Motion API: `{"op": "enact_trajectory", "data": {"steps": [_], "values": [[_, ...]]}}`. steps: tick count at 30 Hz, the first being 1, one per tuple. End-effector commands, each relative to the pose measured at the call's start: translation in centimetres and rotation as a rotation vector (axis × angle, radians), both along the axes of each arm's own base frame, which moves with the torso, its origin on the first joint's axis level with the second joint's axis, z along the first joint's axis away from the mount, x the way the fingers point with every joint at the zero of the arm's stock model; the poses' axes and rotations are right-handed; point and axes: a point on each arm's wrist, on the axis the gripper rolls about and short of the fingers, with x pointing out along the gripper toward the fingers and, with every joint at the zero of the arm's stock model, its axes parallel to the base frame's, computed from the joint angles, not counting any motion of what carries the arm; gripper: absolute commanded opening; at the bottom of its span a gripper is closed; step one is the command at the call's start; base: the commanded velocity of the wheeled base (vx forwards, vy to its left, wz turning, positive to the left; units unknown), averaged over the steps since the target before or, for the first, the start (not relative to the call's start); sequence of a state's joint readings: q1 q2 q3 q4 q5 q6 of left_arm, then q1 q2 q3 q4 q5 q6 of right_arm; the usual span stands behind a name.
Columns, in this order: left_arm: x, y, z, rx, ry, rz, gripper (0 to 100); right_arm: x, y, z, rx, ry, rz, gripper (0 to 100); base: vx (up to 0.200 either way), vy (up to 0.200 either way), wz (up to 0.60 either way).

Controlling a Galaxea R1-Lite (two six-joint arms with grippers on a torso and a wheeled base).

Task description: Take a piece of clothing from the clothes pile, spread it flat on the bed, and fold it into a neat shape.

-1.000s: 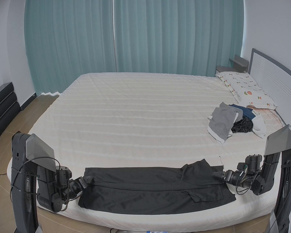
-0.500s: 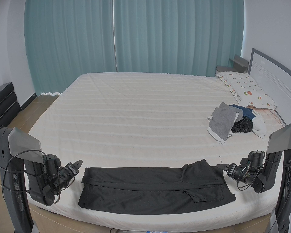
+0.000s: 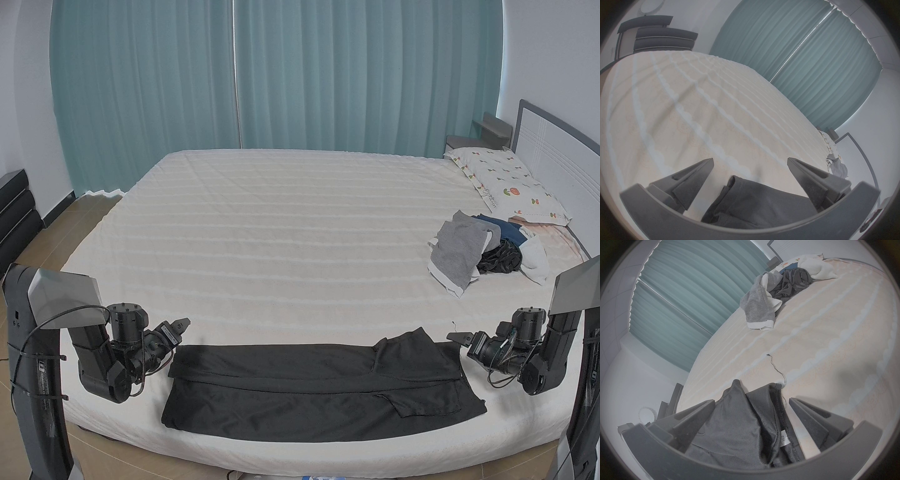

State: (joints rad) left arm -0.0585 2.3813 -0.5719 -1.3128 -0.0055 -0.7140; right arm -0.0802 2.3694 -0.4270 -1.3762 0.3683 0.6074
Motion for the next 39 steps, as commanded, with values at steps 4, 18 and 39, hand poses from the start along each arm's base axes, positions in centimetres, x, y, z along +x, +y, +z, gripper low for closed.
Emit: {"op": "enact_trajectory", "data": {"steps": [4,18,39], "values": [[0.6,-0.3,-2.0,-0.016,0.042,-0.015,100,0.0,0.4,-0.8,0.003,0.023,0.012,100,0.0,0.0,0.0],[0.3,-1.7,-2.2,-0.025,0.051,-0.065,0,0.3,0.5,-0.7,0.001,0.013,0.014,100,0.0,0.0,0.0],[0.1,-0.3,-1.6,-0.089,0.045,0.044,0,2.0,0.3,-1.3,0.026,-0.015,-0.006,100,0.0,0.0,0.0]]}}
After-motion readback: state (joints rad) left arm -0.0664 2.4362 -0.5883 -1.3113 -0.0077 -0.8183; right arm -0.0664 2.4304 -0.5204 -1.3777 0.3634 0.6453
